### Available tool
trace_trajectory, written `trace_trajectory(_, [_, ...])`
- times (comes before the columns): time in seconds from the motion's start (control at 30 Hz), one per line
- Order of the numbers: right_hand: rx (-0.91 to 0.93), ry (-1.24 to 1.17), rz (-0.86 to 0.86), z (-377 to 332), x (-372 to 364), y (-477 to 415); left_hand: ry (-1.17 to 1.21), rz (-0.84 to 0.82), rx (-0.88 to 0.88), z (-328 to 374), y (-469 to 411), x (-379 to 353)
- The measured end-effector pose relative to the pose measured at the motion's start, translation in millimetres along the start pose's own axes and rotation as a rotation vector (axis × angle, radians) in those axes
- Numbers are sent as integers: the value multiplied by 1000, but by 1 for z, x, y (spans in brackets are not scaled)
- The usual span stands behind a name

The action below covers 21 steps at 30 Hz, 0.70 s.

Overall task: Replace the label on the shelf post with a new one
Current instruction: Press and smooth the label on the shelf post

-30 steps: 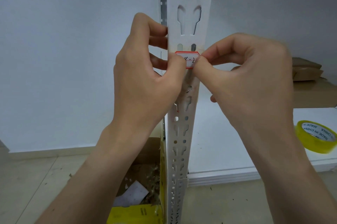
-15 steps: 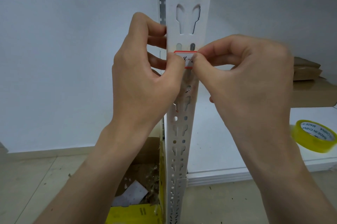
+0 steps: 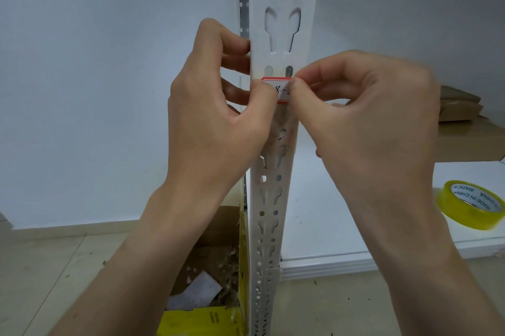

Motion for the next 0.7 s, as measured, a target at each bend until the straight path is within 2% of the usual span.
trace_trajectory(0.7, [16,19,-9,-2,1,0,12,-11,-3,2,0,0])
Point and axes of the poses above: each hand's wrist, its own y-axis away from the middle knuckle, its own x-axis out of the back of the hand, z = x × y, the point moved 3 cm from there along -y, towards the middle knuckle, and after that the axes turned 3 degrees about -z, right-handed, at the moved point
